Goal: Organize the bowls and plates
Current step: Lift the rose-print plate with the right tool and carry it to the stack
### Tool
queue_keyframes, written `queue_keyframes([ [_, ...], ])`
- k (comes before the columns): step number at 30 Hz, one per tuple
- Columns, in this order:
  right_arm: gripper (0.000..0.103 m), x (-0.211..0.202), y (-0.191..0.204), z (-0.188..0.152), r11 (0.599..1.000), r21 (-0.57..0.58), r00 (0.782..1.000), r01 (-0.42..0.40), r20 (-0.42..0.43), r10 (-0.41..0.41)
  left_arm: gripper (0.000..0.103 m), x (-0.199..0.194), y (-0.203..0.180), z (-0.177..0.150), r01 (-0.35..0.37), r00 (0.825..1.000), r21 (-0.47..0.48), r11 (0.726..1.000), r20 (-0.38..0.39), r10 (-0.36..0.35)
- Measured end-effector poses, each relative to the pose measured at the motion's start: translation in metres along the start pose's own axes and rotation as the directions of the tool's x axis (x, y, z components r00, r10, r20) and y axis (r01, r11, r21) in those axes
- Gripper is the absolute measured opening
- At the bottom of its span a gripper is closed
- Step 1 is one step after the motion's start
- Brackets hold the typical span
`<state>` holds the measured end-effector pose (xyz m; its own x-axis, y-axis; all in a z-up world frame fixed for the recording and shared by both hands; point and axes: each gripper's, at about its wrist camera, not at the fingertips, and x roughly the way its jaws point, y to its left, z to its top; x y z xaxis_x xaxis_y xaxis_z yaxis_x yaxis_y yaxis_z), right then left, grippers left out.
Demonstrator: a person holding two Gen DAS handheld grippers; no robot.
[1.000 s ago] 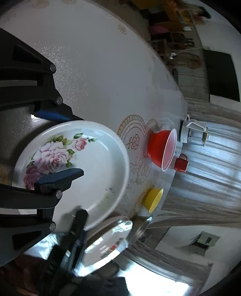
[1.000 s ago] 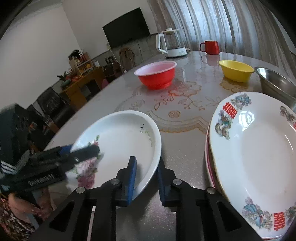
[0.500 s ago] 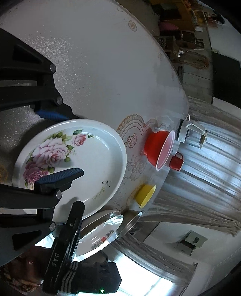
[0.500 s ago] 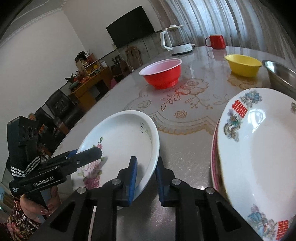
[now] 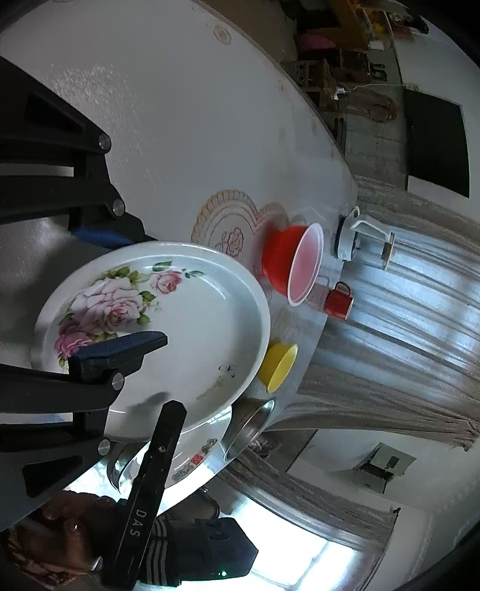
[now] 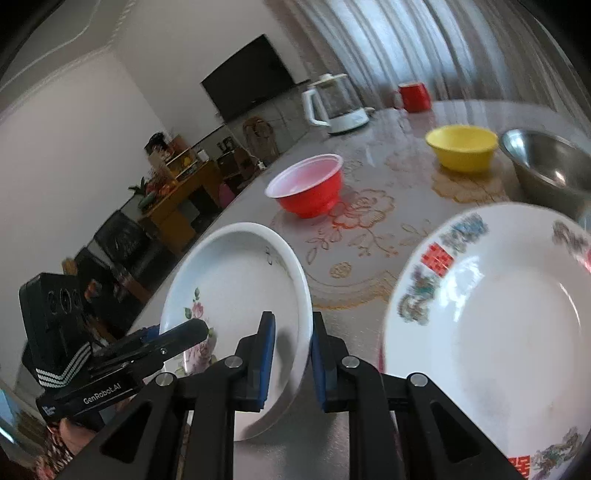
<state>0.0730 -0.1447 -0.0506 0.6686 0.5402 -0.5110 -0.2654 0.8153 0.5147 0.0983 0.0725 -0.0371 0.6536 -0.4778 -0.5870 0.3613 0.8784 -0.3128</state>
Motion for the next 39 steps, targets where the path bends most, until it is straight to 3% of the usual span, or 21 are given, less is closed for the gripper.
queue_keyframes([
  [11, 0.018, -0.035, -0.029, 0.003, 0.995, 0.095, 0.998, 0.025, 0.047, -0.03, 0.041, 0.017, -0.04, 0.012, 0.064, 0.998, 0.031, 0.997, 0.004, -0.065],
  [24, 0.018, -0.091, -0.065, 0.001, 0.983, 0.164, 0.987, 0.086, 0.122, -0.106, 0.041, 0.044, -0.091, 0.023, 0.146, 0.989, 0.088, 0.985, -0.045, -0.142],
  [39, 0.018, -0.126, -0.107, -0.012, 0.955, 0.267, 0.975, 0.126, 0.144, -0.169, 0.041, 0.073, -0.144, 0.028, 0.19, 0.98, 0.152, 0.97, -0.091, -0.178],
])
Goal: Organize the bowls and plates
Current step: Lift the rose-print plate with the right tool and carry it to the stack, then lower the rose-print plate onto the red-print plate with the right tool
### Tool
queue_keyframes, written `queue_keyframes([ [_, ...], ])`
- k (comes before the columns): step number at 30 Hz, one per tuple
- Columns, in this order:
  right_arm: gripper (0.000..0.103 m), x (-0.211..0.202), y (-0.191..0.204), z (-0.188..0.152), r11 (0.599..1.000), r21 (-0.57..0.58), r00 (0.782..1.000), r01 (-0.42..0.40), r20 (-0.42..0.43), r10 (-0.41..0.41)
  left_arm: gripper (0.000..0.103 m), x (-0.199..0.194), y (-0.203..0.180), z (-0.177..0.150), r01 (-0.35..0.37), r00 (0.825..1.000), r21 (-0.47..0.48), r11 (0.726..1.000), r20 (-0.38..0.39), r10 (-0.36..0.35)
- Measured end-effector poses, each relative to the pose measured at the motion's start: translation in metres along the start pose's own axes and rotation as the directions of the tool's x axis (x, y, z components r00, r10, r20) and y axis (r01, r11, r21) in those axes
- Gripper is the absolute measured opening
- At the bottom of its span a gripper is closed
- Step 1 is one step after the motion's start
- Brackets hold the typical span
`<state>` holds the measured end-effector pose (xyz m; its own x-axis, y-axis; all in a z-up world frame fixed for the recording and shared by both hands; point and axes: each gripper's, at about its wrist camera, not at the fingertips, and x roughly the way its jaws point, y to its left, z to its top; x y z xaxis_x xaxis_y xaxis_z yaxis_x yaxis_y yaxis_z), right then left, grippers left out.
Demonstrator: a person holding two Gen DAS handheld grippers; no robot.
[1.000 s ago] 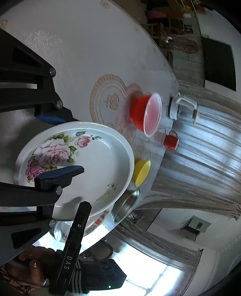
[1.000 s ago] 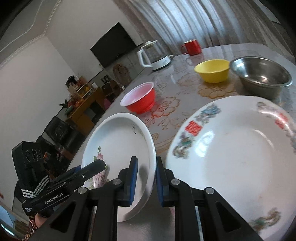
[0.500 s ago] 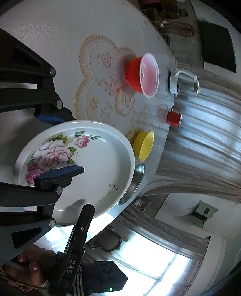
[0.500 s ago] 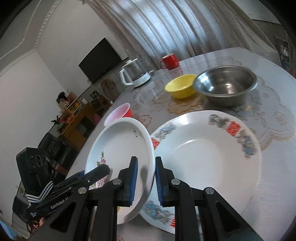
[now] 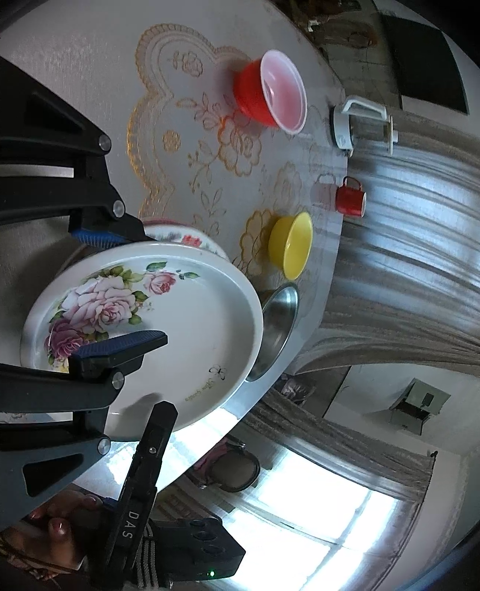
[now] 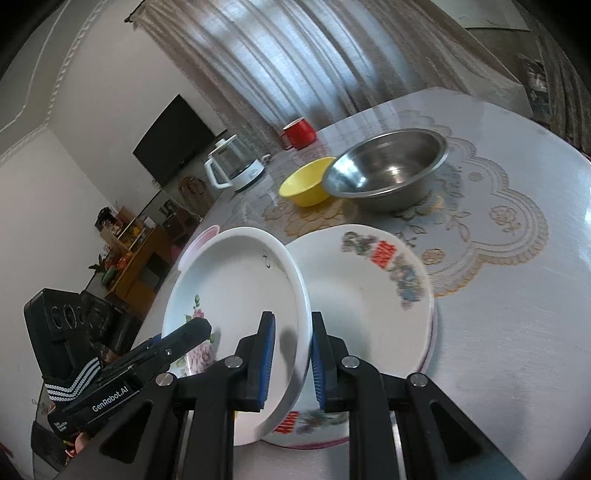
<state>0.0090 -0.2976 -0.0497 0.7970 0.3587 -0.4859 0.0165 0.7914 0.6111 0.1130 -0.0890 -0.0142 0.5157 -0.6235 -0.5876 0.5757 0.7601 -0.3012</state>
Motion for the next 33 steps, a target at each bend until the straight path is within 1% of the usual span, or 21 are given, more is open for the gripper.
queue_keyframes([
  [6, 0.018, -0.007, -0.015, 0.0, 1.0, 0.027, 1.0, 0.015, 0.001, -0.015, 0.041, 0.009, -0.009, -0.002, 0.002, 1.0, 0.014, 1.0, -0.019, -0.001],
  [11, 0.018, -0.009, -0.019, -0.001, 0.999, 0.038, 1.0, 0.023, 0.0, -0.023, 0.041, 0.015, -0.014, 0.0, -0.012, 1.0, 0.019, 1.0, -0.028, 0.013],
  [18, 0.018, -0.006, -0.027, -0.001, 0.998, 0.055, 0.999, 0.033, -0.024, -0.032, 0.041, 0.026, -0.017, 0.002, -0.026, 0.998, 0.008, 1.0, -0.056, 0.026],
  [22, 0.018, -0.006, -0.029, -0.002, 0.997, 0.063, 0.998, 0.044, -0.035, -0.042, 0.041, 0.03, -0.018, 0.001, -0.032, 0.997, 0.019, 0.999, -0.066, 0.033],
  [33, 0.019, 0.002, -0.029, -0.003, 0.993, 0.047, 0.99, 0.112, -0.088, -0.107, 0.041, 0.042, -0.02, -0.001, -0.072, 0.992, 0.054, 0.996, -0.1, 0.077],
])
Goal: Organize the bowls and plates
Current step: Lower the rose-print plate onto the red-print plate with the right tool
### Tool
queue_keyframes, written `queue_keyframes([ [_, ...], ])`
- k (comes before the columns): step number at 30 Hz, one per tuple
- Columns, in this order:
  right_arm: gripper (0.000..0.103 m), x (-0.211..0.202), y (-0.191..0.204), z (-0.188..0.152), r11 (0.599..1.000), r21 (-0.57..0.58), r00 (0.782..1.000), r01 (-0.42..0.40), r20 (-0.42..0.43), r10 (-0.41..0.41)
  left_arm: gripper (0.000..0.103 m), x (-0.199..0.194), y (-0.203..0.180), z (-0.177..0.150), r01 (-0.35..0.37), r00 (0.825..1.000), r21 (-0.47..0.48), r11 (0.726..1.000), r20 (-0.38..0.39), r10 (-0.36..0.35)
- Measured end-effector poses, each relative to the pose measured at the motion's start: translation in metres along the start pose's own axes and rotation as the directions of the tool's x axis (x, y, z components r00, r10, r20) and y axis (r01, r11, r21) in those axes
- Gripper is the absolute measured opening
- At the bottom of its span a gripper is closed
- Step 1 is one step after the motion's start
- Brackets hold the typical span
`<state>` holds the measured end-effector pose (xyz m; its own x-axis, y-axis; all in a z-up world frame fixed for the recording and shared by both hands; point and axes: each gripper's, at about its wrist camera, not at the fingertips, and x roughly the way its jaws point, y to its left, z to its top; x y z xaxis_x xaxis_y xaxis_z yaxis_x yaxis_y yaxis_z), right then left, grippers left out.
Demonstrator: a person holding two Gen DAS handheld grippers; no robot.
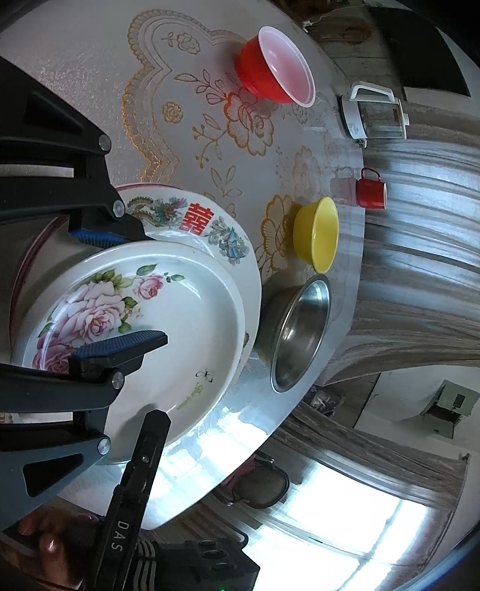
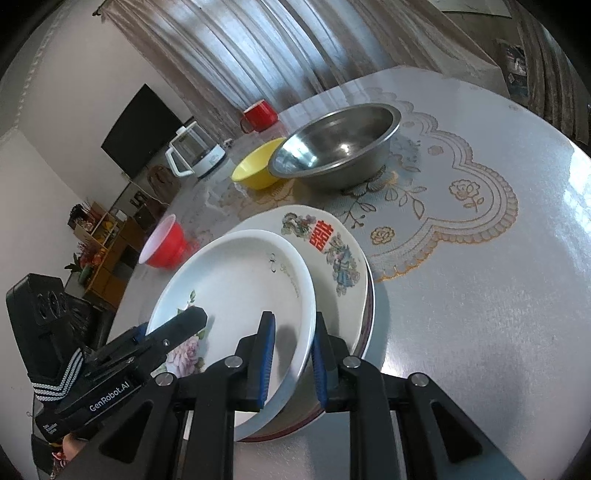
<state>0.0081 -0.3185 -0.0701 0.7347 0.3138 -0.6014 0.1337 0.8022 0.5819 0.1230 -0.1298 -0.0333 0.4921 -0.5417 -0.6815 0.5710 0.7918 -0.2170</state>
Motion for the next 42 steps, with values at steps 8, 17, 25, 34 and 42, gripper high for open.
queue_keyframes([
  [8, 0.02, -0.002, 0.004, -0.001, 1.0, -0.008, 0.999, 0.026, -0.025, -0.026, 0.041, 0.003, -0.002, -0.004, -0.018, 1.0, 0.022, 1.0, -0.016, 0.018],
  [17, 0.022, 0.01, 0.019, 0.006, 0.987, -0.109, 0.991, 0.12, -0.039, -0.125, 0.041, 0.01, 0.0, -0.001, -0.054, 0.998, 0.03, 0.998, -0.019, 0.054],
  [25, 0.023, 0.019, 0.019, 0.014, 0.986, -0.094, 0.988, 0.136, -0.059, -0.142, 0.041, 0.012, 0.0, 0.003, -0.083, 0.996, 0.047, 0.995, -0.018, 0.084],
  [34, 0.032, -0.004, 0.02, 0.0, 0.997, -0.035, 0.993, 0.071, -0.088, -0.074, 0.041, 0.016, -0.005, 0.004, -0.118, 0.993, 0.06, 0.991, -0.018, 0.119],
  [42, 0.025, -0.013, 0.016, -0.006, 0.997, -0.023, 0.996, 0.072, -0.055, -0.073, 0.041, 0.018, -0.008, 0.003, -0.121, 0.992, 0.064, 0.991, -0.032, 0.123],
])
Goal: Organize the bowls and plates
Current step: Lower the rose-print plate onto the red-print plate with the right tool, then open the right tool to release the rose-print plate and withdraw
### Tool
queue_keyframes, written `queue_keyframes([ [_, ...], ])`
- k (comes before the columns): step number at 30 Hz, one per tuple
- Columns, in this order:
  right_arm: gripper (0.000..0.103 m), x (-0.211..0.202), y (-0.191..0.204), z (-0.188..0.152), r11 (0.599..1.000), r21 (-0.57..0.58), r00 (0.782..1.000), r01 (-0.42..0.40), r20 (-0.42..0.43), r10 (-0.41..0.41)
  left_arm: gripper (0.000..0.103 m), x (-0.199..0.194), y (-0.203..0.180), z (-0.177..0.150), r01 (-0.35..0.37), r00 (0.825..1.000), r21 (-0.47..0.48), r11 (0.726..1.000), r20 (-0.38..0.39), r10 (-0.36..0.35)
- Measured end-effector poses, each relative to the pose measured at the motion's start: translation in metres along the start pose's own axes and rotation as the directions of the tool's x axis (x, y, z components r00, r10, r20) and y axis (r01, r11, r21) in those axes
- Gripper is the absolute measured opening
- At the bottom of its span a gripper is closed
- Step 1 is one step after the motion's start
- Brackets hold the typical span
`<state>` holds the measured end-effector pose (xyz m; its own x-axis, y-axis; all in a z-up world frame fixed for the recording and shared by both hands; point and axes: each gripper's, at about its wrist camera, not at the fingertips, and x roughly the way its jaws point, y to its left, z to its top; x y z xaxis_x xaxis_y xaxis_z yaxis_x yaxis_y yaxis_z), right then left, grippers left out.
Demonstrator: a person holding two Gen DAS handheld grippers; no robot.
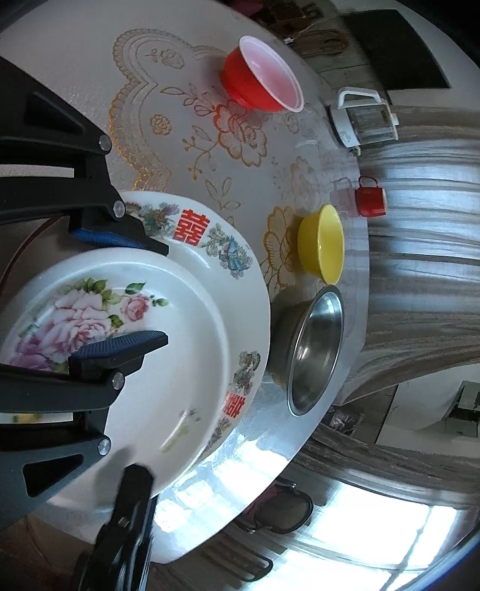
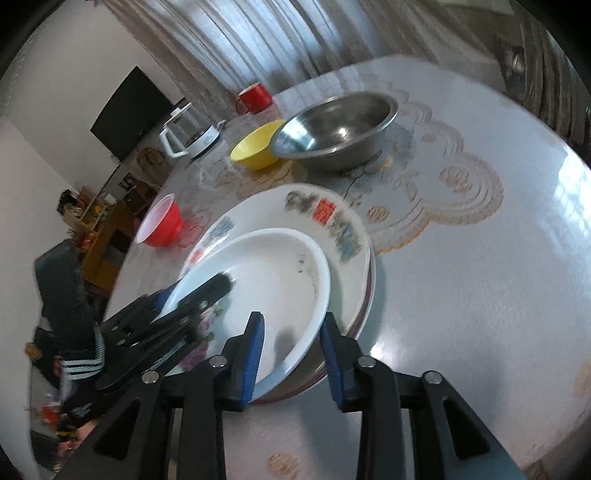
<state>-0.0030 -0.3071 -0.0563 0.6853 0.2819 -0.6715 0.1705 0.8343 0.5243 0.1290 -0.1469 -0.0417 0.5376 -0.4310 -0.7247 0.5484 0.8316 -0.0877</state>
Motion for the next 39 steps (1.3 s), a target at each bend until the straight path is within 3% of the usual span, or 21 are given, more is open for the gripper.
queue_keyframes([
  [3, 0.015, 0.007, 0.001, 0.006, 0.997, -0.043, 0.997, 0.071, 0.035, -0.069, 0.041, -0.001, 0.002, 0.002, 0.013, 1.0, -0.006, 1.0, -0.014, -0.014],
  [11, 0.014, 0.025, 0.009, 0.019, 0.985, -0.109, 0.99, 0.133, 0.058, -0.127, 0.041, -0.012, 0.004, 0.0, -0.035, 0.999, 0.037, 0.999, -0.009, 0.035],
  [19, 0.014, 0.028, 0.011, 0.015, 0.986, -0.106, 0.991, 0.131, 0.048, -0.127, 0.04, -0.024, 0.01, -0.006, -0.03, 0.999, 0.025, 0.999, -0.014, 0.03],
  [27, 0.023, 0.014, 0.007, 0.007, 0.996, -0.059, 0.997, 0.069, 0.027, -0.068, 0.039, -0.034, 0.01, -0.014, -0.011, 1.0, 0.026, 1.0, -0.02, 0.012],
  [32, 0.025, 0.01, 0.016, 0.0, 0.992, -0.096, 0.997, 0.079, 0.014, -0.078, 0.037, -0.028, 0.003, -0.015, -0.012, 1.0, 0.042, 0.999, -0.023, 0.013],
  [36, 0.028, 0.012, 0.021, -0.001, 0.986, -0.124, 0.993, 0.114, 0.038, -0.11, 0.037, -0.023, -0.005, -0.014, -0.071, 0.997, 0.086, 0.994, -0.003, 0.072],
  [39, 0.028, 0.011, 0.022, -0.001, 0.986, -0.127, 0.994, 0.107, 0.032, -0.103, 0.037, -0.026, -0.003, -0.016, -0.057, 0.998, 0.077, 0.995, -0.005, 0.057],
])
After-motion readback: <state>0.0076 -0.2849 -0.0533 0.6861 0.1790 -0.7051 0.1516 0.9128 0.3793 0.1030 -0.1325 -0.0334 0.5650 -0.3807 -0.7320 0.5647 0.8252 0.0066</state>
